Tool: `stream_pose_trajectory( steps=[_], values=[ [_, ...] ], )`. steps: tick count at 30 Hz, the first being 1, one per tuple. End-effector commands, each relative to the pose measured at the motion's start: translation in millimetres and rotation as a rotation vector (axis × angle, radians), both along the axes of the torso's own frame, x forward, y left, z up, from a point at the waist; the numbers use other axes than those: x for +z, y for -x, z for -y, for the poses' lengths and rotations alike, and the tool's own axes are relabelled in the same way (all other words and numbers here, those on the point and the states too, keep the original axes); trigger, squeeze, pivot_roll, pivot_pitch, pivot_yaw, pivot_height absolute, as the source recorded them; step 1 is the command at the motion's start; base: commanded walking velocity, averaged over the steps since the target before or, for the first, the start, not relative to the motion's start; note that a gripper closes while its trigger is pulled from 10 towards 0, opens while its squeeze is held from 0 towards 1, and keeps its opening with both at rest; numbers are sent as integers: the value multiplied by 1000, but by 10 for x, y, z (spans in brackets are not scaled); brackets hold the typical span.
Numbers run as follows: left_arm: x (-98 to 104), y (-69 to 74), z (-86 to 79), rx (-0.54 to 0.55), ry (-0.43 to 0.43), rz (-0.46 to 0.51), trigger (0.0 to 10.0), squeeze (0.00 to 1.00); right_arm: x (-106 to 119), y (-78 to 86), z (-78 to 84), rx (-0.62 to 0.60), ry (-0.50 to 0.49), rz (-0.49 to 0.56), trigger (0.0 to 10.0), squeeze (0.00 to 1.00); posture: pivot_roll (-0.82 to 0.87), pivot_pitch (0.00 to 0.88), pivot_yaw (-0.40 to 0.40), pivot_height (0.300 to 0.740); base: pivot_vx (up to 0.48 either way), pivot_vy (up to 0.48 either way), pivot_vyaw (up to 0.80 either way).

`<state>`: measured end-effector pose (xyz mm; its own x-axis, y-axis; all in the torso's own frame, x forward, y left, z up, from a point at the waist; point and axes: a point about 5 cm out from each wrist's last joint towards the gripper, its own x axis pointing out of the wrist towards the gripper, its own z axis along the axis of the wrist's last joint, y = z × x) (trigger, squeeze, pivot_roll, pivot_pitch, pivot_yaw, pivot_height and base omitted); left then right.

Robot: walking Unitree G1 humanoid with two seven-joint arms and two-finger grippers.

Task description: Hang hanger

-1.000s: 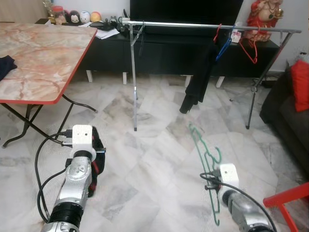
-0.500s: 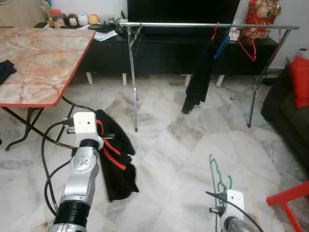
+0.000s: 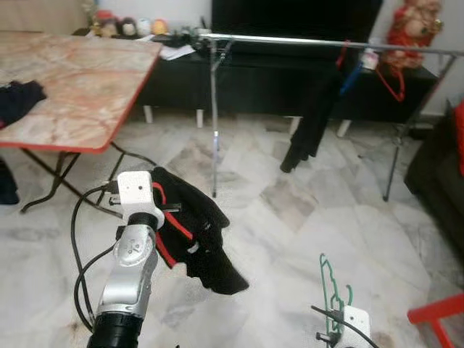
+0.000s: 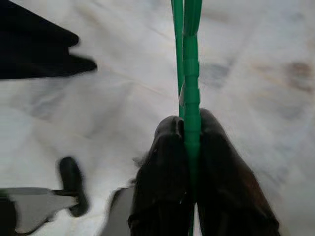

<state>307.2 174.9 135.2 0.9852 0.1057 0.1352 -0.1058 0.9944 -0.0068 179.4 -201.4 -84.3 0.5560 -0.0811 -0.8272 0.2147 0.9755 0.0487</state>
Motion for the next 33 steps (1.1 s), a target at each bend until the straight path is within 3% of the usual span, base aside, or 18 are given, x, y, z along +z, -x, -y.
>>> stream_pose_trajectory(
  steps=[1,6,11,16,33],
  values=[
    [107,-3,52,-15,-10,38,10000,0,-13,40,29,2,10,-5,10000,0,26,0,-100,740,0,330,0],
    [81,-50,58,-21,-16,15,10000,0,-31,74,5,12,9,-12,10000,0,0,0,-80,740,0,331,0],
    [127,-96,103,-40,-20,24,10000,0,-126,318,17,8,13,-62,10000,0,-6,0,-74,740,0,331,0],
    [160,-90,94,-34,-19,34,10000,0,-169,426,-16,17,10,-87,10000,0,23,0,-85,740,0,332,0],
    [169,-70,31,-27,-37,28,10000,0,-172,331,-311,37,-27,-75,10000,0,23,0,-74,740,0,329,0]
  ],
)
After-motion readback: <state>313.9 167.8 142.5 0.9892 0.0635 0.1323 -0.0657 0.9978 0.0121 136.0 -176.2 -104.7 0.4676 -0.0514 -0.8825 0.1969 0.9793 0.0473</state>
